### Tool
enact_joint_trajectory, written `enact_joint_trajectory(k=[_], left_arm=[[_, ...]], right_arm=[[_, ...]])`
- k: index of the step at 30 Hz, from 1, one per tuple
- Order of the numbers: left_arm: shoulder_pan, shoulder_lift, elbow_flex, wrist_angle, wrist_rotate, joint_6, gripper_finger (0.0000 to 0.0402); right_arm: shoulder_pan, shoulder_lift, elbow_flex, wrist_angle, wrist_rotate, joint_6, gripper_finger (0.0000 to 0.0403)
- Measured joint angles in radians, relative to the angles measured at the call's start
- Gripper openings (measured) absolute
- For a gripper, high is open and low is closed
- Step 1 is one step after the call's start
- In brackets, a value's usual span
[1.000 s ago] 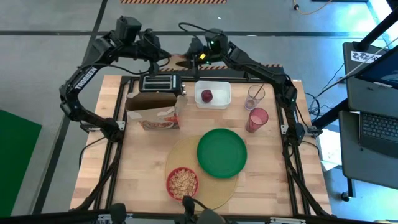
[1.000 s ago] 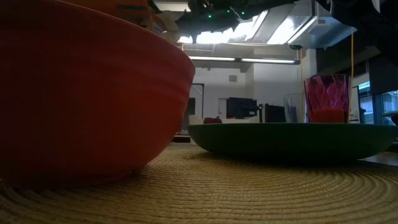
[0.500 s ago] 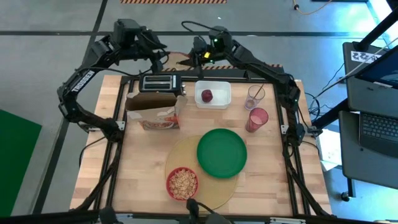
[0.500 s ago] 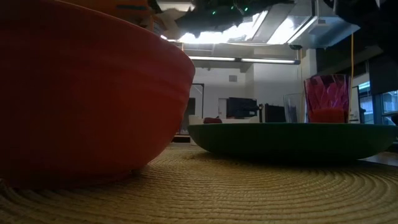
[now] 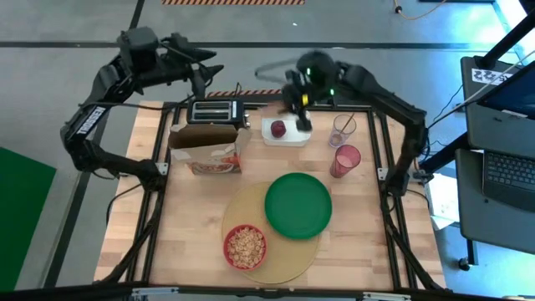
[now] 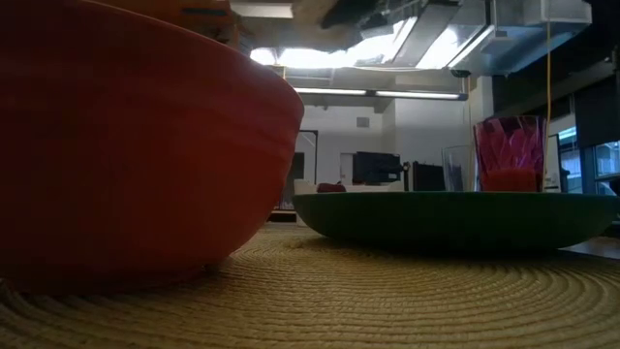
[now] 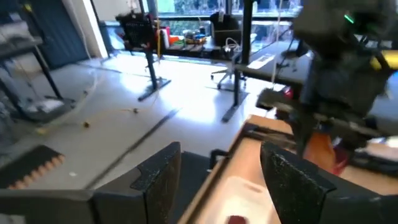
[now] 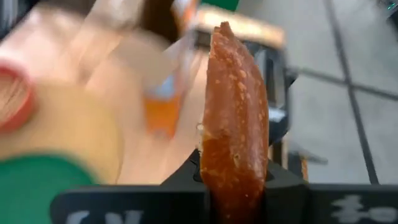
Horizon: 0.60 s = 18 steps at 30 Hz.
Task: Arrange a breakfast setting
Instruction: Put the bagel on the green plate
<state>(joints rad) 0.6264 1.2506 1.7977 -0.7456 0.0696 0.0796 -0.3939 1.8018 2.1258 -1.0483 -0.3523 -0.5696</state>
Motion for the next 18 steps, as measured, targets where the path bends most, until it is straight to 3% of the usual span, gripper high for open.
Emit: enact_joint_trajectory(k=[5, 9, 14, 18], left_arm=[[-0.043, -0.002, 0.0, -0.023, 0.0, -0.1, 0.0213], [-0.091, -0.002, 0.0, -0.044, 0.001, -0.13, 0.0213], [-0.134, 0.0, 0.0, -0.075, 0.0, -0.126, 0.0212], [-0.152, 0.006, -0.001, -0.077, -0.002, -0.125, 0.0212]], right_arm=[[0.15, -0.116, -0.18, -0.014, 0.091, 0.046, 0.0022], [0.272, -0.277, -0.472, 0.137, 0.135, 0.21, 0.0022], [0.416, -0.553, -0.944, 0.497, 0.248, 0.613, 0.0022], [0.584, -0.721, -1.244, 0.765, 0.45, 0.994, 0.0022]])
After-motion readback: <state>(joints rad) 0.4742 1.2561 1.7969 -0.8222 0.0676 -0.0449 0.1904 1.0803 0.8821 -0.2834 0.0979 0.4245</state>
